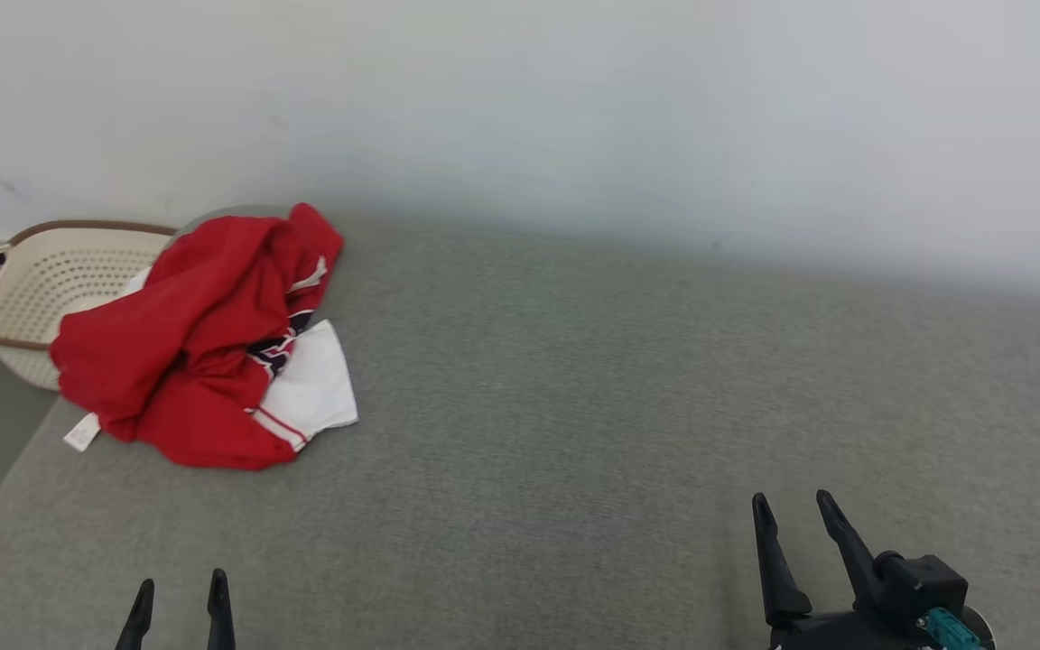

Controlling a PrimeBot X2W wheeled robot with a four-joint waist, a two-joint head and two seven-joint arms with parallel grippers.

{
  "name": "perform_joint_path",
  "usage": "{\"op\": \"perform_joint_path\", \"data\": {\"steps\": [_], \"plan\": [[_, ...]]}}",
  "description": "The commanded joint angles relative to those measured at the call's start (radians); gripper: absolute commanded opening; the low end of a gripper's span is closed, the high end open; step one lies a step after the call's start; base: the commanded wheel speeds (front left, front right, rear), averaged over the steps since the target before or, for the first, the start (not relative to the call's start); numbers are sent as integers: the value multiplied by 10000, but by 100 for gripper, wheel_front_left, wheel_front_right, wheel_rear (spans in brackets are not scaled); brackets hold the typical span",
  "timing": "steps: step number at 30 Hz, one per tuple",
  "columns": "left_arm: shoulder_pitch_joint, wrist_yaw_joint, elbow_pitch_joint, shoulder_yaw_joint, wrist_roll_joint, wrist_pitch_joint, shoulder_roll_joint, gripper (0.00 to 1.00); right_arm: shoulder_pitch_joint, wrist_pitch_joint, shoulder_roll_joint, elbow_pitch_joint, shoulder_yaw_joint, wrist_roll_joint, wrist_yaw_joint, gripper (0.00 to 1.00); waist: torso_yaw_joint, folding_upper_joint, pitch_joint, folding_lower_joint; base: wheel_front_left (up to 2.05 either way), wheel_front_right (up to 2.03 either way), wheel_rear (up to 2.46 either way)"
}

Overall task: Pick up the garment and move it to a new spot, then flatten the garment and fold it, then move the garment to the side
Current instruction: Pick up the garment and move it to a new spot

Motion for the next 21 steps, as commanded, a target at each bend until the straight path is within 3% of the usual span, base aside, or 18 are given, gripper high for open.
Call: {"op": "perform_joint_path", "data": {"steps": [1, 12, 21], "plan": [[110, 21, 28, 21, -38, -51, 57, 100, 112, -13, -12, 8, 12, 46, 4, 100, 593, 0, -47, 0, 0, 0, 0], [166, 179, 19, 171, -172, 81, 323, 100, 74, -4, 88, 162, 39, 36, 4, 100, 1789, 0, -190, 0, 0, 0, 0], [282, 259, -95, 128, -217, 118, 391, 100, 113, -11, 162, 177, 84, -13, 2, 100, 2203, 0, -254, 0, 0, 0, 0]]}}
